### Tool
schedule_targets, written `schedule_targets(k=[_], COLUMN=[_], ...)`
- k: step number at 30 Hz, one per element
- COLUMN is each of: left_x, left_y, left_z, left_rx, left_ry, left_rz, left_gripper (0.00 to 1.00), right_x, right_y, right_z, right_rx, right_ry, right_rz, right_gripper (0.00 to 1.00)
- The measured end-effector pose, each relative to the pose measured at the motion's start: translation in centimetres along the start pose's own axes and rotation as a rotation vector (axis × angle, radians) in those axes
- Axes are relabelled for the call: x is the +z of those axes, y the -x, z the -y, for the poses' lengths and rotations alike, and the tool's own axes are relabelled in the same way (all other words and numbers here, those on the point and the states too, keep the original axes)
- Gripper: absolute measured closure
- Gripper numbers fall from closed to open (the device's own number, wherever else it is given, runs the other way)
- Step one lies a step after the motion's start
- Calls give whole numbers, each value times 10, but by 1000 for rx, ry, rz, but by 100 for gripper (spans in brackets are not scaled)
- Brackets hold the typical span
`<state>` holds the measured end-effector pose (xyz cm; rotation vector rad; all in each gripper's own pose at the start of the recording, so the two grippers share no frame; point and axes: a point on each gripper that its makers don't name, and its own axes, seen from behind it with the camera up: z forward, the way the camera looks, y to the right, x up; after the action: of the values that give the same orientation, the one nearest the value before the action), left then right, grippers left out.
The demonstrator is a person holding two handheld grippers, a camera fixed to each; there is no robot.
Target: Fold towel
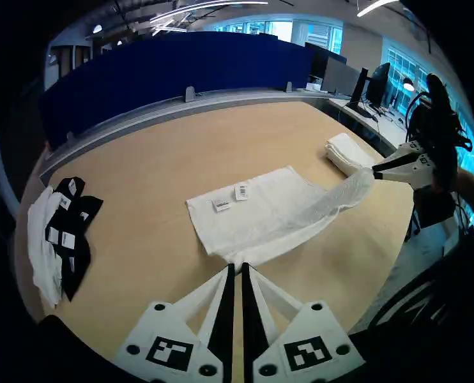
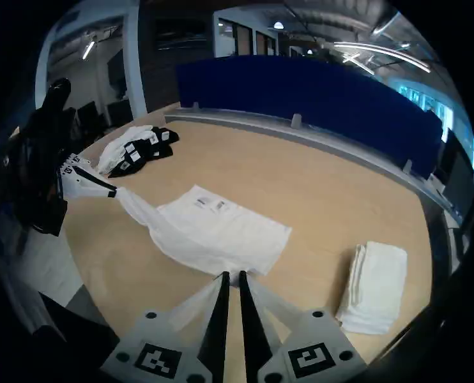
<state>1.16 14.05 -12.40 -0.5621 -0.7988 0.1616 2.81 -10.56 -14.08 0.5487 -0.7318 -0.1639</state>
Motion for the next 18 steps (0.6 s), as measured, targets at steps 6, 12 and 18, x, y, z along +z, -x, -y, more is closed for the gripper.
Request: schedule_targets(k=[6, 12, 18], left_x=[8, 22, 41], left_y=[-5, -13, -23], left_z=[4, 14, 27], left_rx=[-13, -36, -49], left_ry=[-4, -10, -18], left_rz=[-4, -7, -14], left_gripper=[93, 93, 93], right_x=[10, 26, 46], right_y=[-3, -9, -14], right_z=[-9, -19, -32], right_rx=[-8, -10, -10], right_ry=[7, 10, 16], right_rz=[8, 15, 25], right_gripper=[89, 89, 89])
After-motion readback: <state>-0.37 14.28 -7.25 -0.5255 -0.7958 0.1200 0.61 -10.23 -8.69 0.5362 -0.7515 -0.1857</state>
